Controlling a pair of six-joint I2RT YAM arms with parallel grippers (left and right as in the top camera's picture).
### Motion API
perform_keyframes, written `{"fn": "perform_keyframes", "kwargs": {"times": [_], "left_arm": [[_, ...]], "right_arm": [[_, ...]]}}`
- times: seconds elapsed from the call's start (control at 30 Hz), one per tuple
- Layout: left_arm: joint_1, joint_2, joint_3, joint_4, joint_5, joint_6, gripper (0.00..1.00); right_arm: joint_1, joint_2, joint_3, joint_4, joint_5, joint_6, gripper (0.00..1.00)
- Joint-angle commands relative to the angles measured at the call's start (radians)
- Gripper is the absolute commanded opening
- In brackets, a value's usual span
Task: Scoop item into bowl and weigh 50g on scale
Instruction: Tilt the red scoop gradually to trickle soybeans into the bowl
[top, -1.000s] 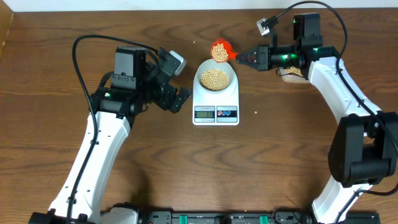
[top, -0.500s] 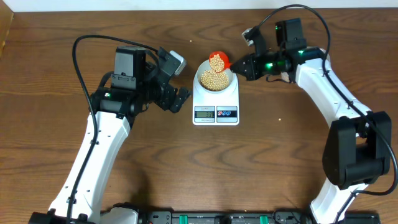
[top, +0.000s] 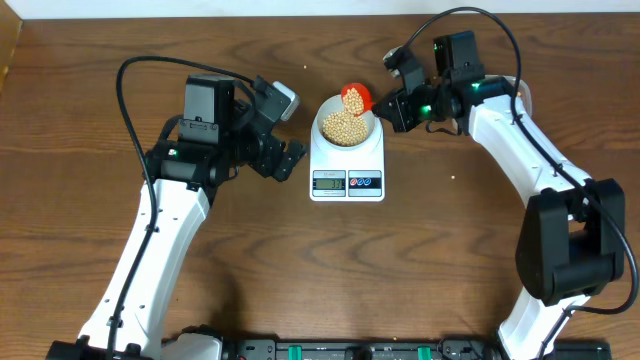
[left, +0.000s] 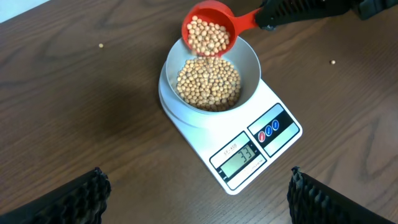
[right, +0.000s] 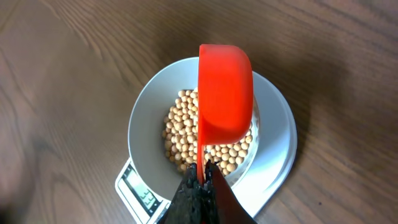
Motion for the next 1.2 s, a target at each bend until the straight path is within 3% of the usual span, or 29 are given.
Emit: {"fn": "perform_keyframes", "kwargs": {"times": [0.0,1.17], "left_arm": [[0.002,-0.002,-0.004,0.0,0.013,0.018,0.94],[0.002,-0.002,-0.004,0.0,0.013,0.018,0.94]], "right_arm": [[0.017,0.006,0.0,0.0,0.011,-0.073,0.01],[0.034,0.006,0.0,0.0,0.016,-0.133,0.01]]}}
